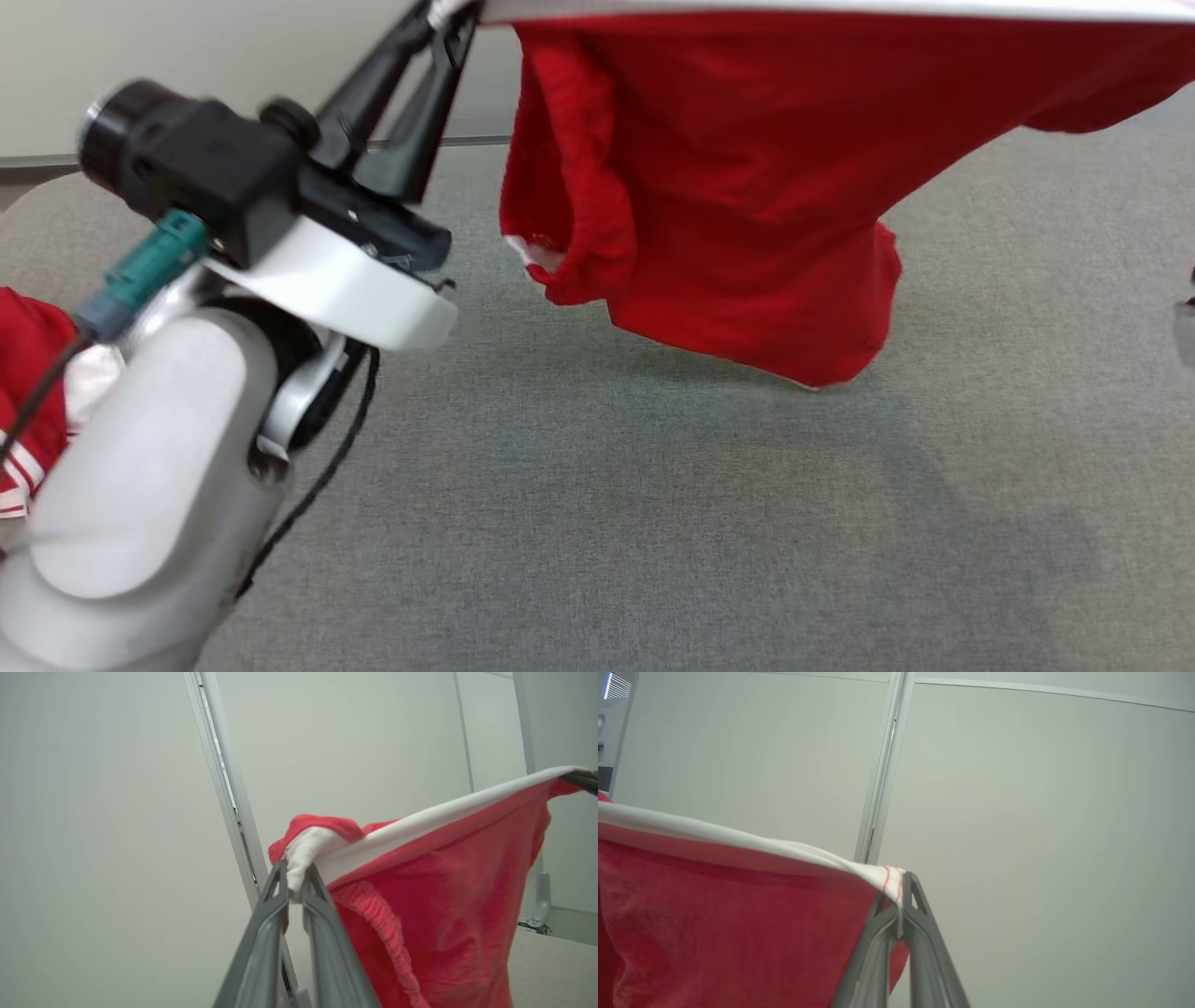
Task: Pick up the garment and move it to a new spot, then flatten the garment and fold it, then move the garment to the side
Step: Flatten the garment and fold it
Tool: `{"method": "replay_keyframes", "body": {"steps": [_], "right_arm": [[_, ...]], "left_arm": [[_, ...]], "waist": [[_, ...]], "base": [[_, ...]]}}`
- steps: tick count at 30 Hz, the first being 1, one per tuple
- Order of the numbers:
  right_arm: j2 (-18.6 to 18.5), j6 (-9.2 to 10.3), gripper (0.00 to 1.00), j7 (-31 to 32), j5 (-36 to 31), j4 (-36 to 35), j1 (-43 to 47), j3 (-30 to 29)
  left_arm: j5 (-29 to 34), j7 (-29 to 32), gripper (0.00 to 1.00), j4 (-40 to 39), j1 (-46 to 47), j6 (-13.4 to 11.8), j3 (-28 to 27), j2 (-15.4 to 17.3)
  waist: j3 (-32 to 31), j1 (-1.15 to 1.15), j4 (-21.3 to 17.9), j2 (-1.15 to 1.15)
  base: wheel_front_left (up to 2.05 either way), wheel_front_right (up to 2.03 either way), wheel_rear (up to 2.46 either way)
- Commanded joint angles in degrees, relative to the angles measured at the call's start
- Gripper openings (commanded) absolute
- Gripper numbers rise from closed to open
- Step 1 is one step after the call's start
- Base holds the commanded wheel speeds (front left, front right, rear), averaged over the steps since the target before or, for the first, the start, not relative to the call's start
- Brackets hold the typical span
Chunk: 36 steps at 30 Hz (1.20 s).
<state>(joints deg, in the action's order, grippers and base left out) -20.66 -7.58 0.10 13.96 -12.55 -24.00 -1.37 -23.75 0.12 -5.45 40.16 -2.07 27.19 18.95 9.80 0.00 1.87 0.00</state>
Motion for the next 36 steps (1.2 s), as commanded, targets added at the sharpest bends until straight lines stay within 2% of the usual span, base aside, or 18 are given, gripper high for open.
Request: {"method": "replay_keyframes", "body": {"steps": [1, 9, 16, 22, 26, 28, 29, 32, 36], "right_arm": [[-0.7, 0.16, 0.00, 0.7, 0.3, -0.4, -1.0, -0.6], [-1.7, 0.16, 0.00, 2.9, 2.2, -1.1, -4.3, -0.1], [-2.5, 0.17, 0.00, 2.8, 4.5, 4.2, -10.3, 1.2], [-3.6, 0.17, 0.00, 0.8, 5.9, 13.5, -23.5, 5.6], [-2.6, 0.17, 0.00, -2.0, 6.4, 21.2, -33.8, 9.5], [-1.3, 0.17, 0.00, -4.7, 6.7, 27.5, -39.5, 12.9], [-1.3, 0.17, 0.00, -4.7, 6.7, 27.5, -39.5, 12.9], [0.5, 0.16, 0.00, -6.9, 7.1, 34.4, -41.8, 16.9], [3.0, 0.15, 0.00, -10.1, 9.1, 42.9, -40.3, 21.0]], "left_arm": [[-0.4, 0.7, 0.00, -0.3, 1.5, -0.4, -1.1, 0.7], [-2.8, 6.0, 0.00, -0.3, 4.7, -0.4, -2.1, 1.5], [-5.5, 4.1, 0.00, 5.6, 8.4, 1.0, -3.4, -0.6], [-6.5, -1.5, 0.00, 18.0, 18.9, 3.9, -4.5, -4.5], [-6.5, -6.9, 0.00, 27.9, 26.7, 5.2, -5.6, -6.7], [-6.5, -10.3, 0.00, 35.5, 30.9, 6.5, -5.7, -7.9], [-6.5, -10.3, 0.00, 35.5, 30.9, 6.5, -5.7, -7.9], [-7.8, -12.1, 0.00, 43.5, 32.7, 7.8, -5.8, -9.1], [-10.2, -14.0, 0.00, 52.9, 30.5, 8.9, -6.0, -10.9]], "waist": [[-0.3, 0.00, 0.3, 0.00], [0.6, 0.00, 0.6, 0.00], [6.3, 0.00, 0.8, 0.00], [11.0, 0.00, 1.1, 0.00], [12.6, 0.00, 0.8, 0.00], [13.2, 0.00, 0.5, 0.00], [13.2, 0.00, 0.5, 0.00], [13.6, 0.00, 0.2, 0.00], [14.2, 0.00, 0.0, 0.00]], "base": [[0.00, 0.00, 0.00], [0.00, 0.00, 0.00], [0.00, 0.00, 0.00], [0.00, 0.00, 0.00], [0.00, 0.00, 0.00], [0.00, 0.00, 0.00], [0.00, 0.00, 0.00], [0.00, 0.00, 0.00], [0.00, 0.00, 0.00]]}}
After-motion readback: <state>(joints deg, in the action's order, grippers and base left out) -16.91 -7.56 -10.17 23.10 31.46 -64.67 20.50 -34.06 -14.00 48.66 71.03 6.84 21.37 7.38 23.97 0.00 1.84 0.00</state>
